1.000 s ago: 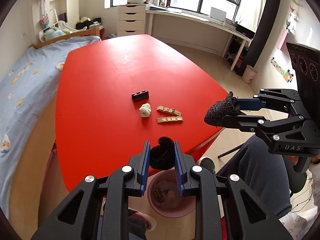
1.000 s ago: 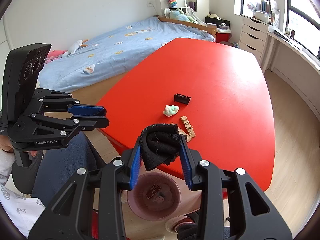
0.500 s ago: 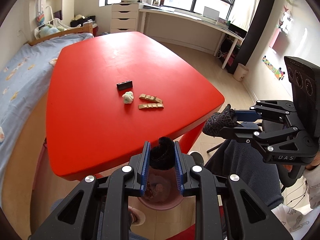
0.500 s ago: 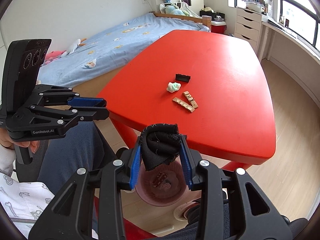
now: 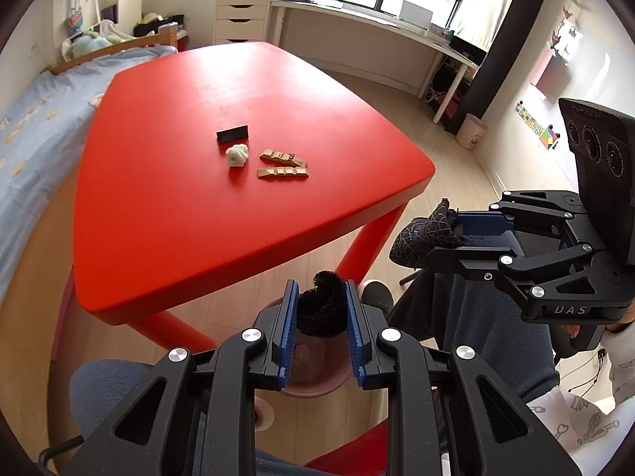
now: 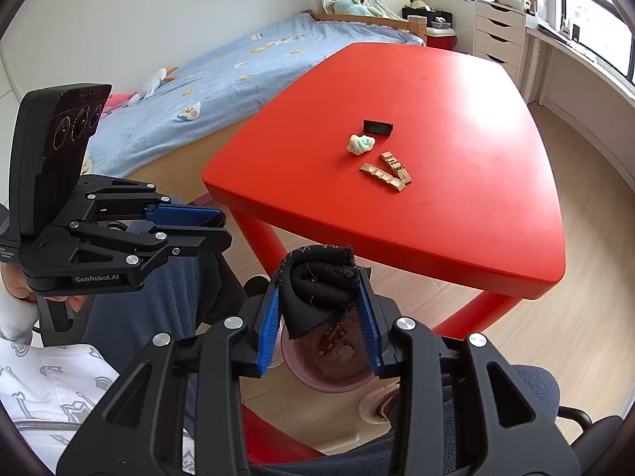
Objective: Collect trash
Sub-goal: 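Open the right tool over the bin while the left tool releases the pom-pom, then move both open tools back over the wooden pieces and fluffy ball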
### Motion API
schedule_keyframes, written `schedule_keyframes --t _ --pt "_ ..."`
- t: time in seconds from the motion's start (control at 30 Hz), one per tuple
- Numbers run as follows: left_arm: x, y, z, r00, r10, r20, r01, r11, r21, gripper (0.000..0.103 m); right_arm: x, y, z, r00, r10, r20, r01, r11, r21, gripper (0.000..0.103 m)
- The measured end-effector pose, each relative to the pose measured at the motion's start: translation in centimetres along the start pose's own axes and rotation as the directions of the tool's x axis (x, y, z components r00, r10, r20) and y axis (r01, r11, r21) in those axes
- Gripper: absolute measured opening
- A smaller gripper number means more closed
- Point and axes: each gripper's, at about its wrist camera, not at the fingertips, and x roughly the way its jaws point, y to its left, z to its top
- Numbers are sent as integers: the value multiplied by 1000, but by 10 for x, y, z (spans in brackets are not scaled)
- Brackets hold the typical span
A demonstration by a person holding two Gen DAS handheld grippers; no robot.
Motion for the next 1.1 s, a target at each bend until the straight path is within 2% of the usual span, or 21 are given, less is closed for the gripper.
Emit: schedule_keyframes --t 0.17,0.23,0.27,0.3,0.33,0.37,0.43,0.57,1.1 --pt "1 0 1 1000 -10 -2 10 1000 -4 23 1 1 0 1000 5 -1 -5 1000 0 37" --pt "2 2 2 1000 -14 -2 14 1000 -8 29 1 1 0 1000 8 -2 -8 1000 -5 38" --pt "3 3 2 1000 -9 -4 9 1000 -10 36 2 0 -1 1000 8 -4 -8 1000 -6 45" --pt "3 5 2 1000 -4 -2 4 1000 -12 58 2 0 -1 1000 6 -4 -6 1000 -5 51" --pt "2 6 2 1000 3 6 -3 1000 -19 81 2 0 -1 1000 0 0 0 1000 -5 65" --pt "1 7 2 1000 8 20 -8 1000 -24 88 1 -1 -2 1000 -7 4 7 1000 -4 77" --pt "0 7 2 999 33 26 -32 999 -23 92 1 -2 -2 1000 -14 8 14 1000 -1 90" --pt "0 11 1 998 58 18 -58 998 -39 95 3 -7 -3 1000 -22 -3 22 1000 14 97" --pt "-1 16 1 999 51 13 -50 996 -72 95 3 -16 -3 1000 -9 -1 9 999 53 99"
